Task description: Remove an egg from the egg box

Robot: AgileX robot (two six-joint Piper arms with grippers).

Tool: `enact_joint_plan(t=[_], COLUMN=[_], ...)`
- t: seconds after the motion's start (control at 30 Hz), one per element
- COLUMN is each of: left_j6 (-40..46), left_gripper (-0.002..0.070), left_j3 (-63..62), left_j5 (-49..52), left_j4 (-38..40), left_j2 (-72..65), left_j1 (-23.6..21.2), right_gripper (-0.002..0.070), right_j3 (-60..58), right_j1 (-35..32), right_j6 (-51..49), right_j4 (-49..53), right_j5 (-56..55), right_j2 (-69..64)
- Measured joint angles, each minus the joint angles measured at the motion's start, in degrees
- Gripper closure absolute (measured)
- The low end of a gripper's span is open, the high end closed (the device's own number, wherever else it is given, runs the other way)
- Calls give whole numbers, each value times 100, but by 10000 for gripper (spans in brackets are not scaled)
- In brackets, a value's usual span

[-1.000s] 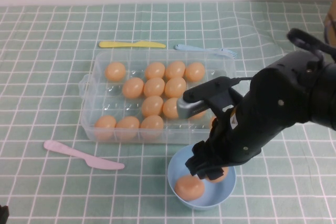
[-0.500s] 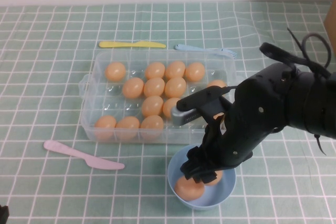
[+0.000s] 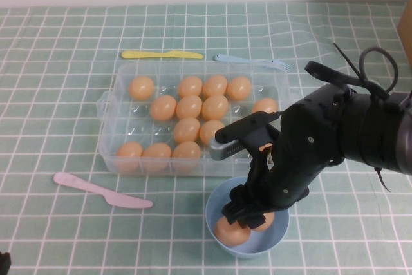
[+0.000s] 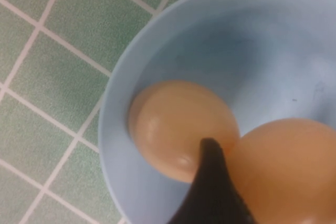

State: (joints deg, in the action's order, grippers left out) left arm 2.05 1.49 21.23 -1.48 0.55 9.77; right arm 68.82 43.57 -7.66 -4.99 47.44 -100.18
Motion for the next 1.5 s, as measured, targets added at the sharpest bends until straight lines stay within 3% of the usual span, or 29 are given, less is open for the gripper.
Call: enact_joint_plan(t=[0.27,0.5,0.73,0.87,1.1,1.27,1.5], left_j6=[0,0,0,0,0,0,0], left_gripper=[678,678,678,678,678,678,678], left_j3=[0,0,0,0,0,0,0], left_j5=[0,0,0,0,0,0,0], left_j4=[0,0,0,0,0,0,0], left_j2=[0,0,0,0,0,0,0], left_j1=[0,0,0,0,0,0,0], right_gripper=[229,173,171,255,624,682,691], right_j3=[0,0,0,0,0,-29,-850], right_j1=[0,0,0,0,0,0,0], right_j6=[0,0,0,0,0,0,0], right_j4=[7,7,7,-44,-104,-22,195], right_j5=[0,54,67,183,943,1347,1498], right_j2=[0,0,153,616,1538,2030,3017])
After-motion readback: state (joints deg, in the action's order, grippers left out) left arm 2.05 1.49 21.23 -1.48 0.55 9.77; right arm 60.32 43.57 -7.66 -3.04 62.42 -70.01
